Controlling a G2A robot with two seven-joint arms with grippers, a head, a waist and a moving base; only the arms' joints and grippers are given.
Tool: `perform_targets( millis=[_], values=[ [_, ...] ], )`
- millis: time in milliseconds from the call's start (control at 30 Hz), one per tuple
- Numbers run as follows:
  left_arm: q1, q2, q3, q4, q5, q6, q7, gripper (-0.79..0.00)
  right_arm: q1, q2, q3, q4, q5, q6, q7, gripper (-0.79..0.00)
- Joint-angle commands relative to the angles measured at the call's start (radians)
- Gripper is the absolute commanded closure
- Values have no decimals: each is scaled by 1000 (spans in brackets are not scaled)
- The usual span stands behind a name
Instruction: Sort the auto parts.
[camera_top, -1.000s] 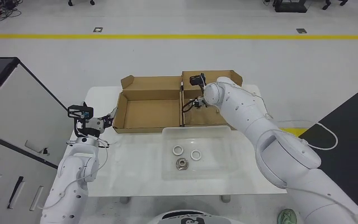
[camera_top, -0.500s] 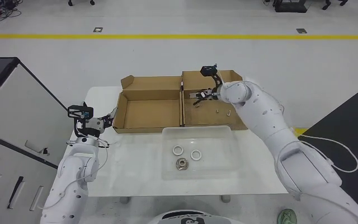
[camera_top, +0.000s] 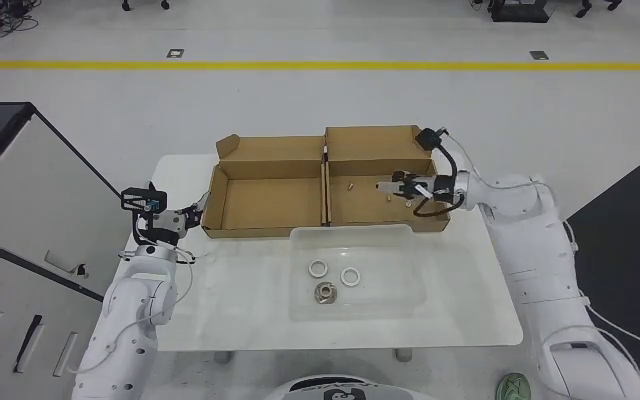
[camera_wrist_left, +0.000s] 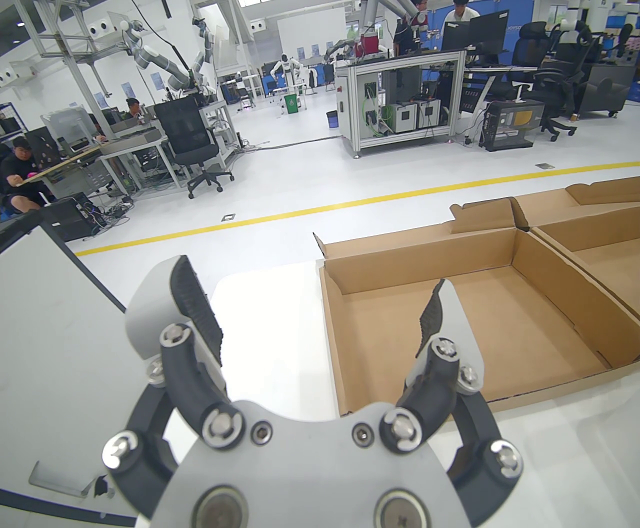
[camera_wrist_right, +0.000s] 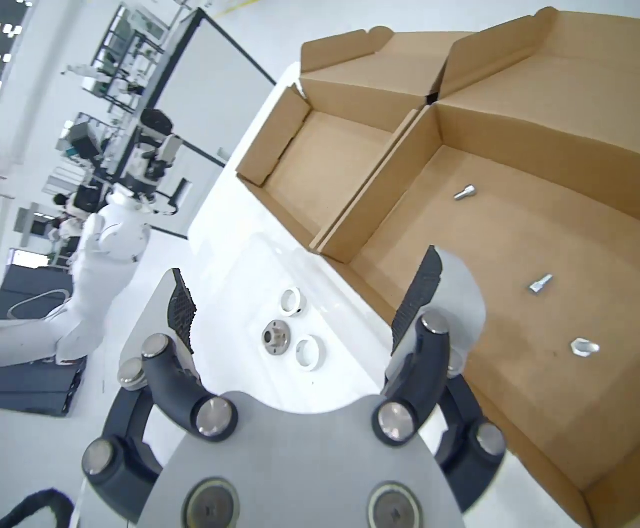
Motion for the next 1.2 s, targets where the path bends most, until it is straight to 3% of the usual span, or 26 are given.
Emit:
perform_targets(
  millis=[0, 133, 567, 1167],
  values=[
    [0, 0, 0, 0, 0, 0, 0, -785, -9, 9, 35, 19, 90, -30, 62, -785],
    [0, 0, 0, 0, 0, 0, 0, -785, -31, 29, 83, 42, 250, -32, 150, -785],
    [0, 0, 0, 0, 0, 0, 0, -785, -152, 125, 137, -26, 593, 29, 211, -785],
    [-5, 1, -6, -20, 13, -8, -7, -785, -152, 125, 137, -26, 593, 29, 211, -785]
  ],
)
